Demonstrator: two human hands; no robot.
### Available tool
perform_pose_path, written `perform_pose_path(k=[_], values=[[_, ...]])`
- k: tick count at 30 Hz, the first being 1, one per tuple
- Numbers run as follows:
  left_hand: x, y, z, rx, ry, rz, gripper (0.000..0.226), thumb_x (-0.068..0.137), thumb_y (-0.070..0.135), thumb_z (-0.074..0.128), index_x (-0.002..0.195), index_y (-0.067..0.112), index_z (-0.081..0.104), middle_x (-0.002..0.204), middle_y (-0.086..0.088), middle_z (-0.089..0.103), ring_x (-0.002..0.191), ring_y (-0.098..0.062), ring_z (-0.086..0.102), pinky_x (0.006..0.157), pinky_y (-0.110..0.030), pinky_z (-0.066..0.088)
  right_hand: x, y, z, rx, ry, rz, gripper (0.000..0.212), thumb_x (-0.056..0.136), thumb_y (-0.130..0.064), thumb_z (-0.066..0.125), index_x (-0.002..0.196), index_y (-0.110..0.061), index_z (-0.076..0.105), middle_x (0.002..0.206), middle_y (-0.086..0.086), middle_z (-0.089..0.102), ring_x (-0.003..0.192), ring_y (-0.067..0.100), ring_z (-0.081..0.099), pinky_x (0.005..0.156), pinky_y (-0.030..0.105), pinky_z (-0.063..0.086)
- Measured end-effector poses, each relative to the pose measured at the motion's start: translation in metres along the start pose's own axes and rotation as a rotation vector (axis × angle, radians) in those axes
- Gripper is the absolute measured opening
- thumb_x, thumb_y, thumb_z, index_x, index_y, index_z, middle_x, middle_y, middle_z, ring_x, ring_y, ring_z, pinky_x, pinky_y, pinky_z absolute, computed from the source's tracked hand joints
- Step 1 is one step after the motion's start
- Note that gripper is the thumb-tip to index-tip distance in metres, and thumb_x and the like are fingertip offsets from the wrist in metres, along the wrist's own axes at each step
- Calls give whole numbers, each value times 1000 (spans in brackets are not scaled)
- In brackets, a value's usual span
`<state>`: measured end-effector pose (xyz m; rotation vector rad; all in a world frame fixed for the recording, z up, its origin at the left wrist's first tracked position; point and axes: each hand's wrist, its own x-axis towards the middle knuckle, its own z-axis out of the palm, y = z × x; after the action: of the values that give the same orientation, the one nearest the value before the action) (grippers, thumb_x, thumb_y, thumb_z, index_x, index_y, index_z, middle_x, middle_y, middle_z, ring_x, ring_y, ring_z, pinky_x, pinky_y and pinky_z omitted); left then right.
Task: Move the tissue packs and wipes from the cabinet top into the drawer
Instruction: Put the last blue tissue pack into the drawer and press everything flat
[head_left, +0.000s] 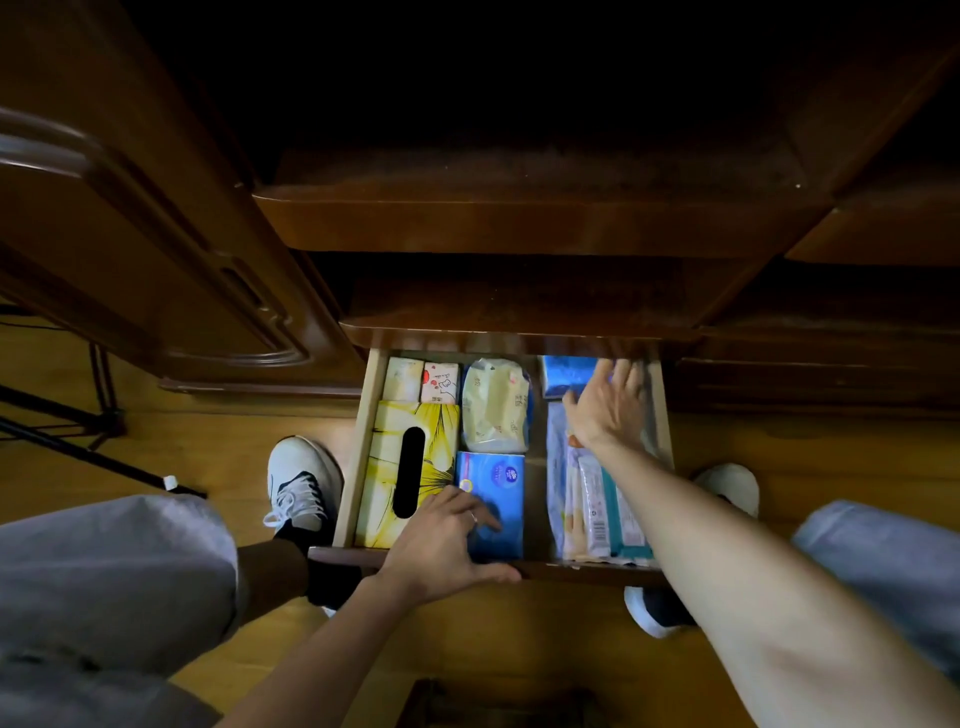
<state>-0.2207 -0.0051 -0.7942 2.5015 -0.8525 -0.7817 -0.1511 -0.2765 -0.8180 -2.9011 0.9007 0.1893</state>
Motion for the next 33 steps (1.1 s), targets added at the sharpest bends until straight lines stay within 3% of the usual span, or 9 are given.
perform_pose_path(k=[5,8,12,16,22,27,30,33], values=[[-1,-2,3,99,-53,56,94,67,96,46,142,40,50,154,14,35,142,-12,27,118,-33,23,23,10,11,-158,-249,-219,81,97,-59,46,160,-27,7,168,12,11,154,35,6,122,52,10],[1,-3,6,148,-71,74,95,69,96,43,145,39,48,155,12,32,143,-14,26,119,-34,18,22,9,12,-141,-266,-203,79,98,-56,44,160,-33,0,169,8,3,154,35,5,122,54,14],[3,-5,8,165,-63,72,95,69,97,42,144,39,49,154,13,32,143,-15,27,120,-35,20,0,12,15,-121,-221,-206,78,99,-50,45,160,-33,0,169,10,5,153,34,9,121,53,21],[3,-6,8,183,-64,72,98,68,99,38,143,38,51,154,12,33,143,-16,28,121,-38,21,-2,16,8,-177,-200,-244,80,98,-51,47,161,-33,-1,168,10,8,153,33,11,122,51,15],[2,-6,6,194,-69,73,97,69,99,36,144,38,51,155,11,34,143,-15,28,120,-37,21,8,6,-1,-297,-174,-264,83,92,-51,58,159,-30,13,158,14,32,143,34,33,119,50,19],[3,-9,7,205,-53,85,96,71,98,34,143,37,51,153,10,35,142,-16,30,119,-38,23,19,-1,9,-401,-102,-271,85,88,-64,54,154,-20,24,147,17,45,134,34,42,114,47,27],[4,-10,8,229,-63,90,95,73,96,35,144,35,51,152,9,35,141,-17,30,120,-38,22,42,-7,14,-359,-180,-321,83,87,-74,47,151,-24,32,141,13,54,127,32,50,105,46,34],[3,-10,8,225,-80,81,95,74,96,34,145,35,50,153,9,33,144,-17,27,121,-40,20,50,0,22,-278,-244,-319,90,86,-76,46,156,-27,20,156,12,40,142,34,36,114,51,27]])
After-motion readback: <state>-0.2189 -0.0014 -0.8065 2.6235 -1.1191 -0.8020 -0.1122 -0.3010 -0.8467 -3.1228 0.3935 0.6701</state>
